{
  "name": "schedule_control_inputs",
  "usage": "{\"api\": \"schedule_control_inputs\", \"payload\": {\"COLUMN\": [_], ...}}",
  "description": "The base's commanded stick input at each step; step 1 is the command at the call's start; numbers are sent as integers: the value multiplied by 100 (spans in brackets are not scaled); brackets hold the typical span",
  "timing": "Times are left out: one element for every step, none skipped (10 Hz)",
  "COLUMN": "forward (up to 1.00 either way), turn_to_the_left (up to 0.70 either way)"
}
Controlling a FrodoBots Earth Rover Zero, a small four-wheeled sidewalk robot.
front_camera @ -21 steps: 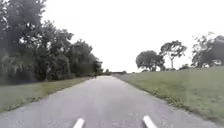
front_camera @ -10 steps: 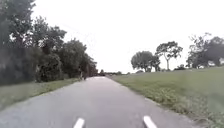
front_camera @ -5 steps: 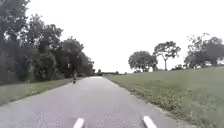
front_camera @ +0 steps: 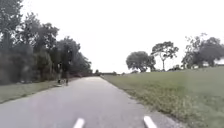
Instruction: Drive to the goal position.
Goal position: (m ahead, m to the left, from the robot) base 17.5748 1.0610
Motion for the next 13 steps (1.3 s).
{"api": "schedule_control_inputs", "payload": {"forward": [70,70,70,70,70,70,70,70,70,70,70,70,70], "turn_to_the_left": [35,35,35,35,35,35,35,12,0,0,0,0,0]}}
